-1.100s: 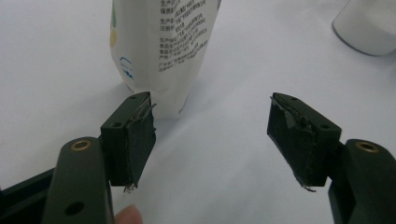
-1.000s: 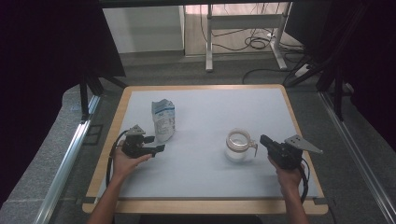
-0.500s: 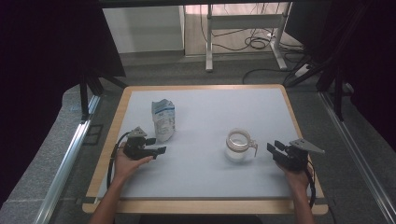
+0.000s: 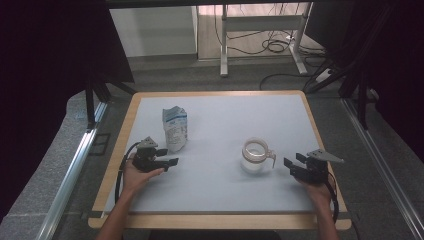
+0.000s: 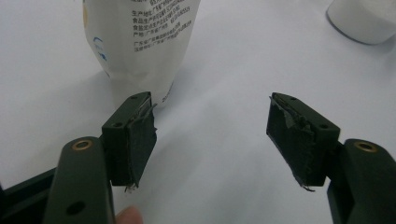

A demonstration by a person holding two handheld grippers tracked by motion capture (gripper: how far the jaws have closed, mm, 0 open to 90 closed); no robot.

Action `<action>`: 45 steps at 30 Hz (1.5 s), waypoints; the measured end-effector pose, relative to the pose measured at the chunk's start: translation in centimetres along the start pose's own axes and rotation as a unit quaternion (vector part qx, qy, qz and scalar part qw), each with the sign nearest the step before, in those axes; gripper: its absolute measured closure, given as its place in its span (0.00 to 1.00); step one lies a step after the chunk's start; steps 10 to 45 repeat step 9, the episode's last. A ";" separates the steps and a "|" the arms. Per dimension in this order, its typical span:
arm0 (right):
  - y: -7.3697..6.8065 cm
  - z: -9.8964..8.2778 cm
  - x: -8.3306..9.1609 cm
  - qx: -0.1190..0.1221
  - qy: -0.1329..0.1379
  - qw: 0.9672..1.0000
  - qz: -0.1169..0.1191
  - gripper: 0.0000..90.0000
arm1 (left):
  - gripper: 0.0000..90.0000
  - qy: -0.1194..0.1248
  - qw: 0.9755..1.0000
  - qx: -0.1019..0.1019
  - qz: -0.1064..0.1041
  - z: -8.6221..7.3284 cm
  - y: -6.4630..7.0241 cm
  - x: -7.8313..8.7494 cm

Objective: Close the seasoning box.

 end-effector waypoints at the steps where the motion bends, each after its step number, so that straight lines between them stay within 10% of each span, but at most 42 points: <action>1: 0.0 0.0 0.0 0.001 0.001 1.000 0.000 0.46 | 0.36 0.000 1.000 0.000 0.000 0.0 0.0 0.0; 45: -0.2 0.0 0.0 0.008 -0.002 1.000 0.003 0.44 | 0.35 -0.008 1.000 0.001 0.008 -0.2 -0.2 -0.2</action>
Point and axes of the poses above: each handheld gripper's, and its own axes: x roughly backward along the jaws, z roughly out of its top, y roughly to its right, the point moved 6 cm from there along -x, roughly forward along the jaws, and after that the axes turned 11 degrees about -z, right-handed, at the moved point
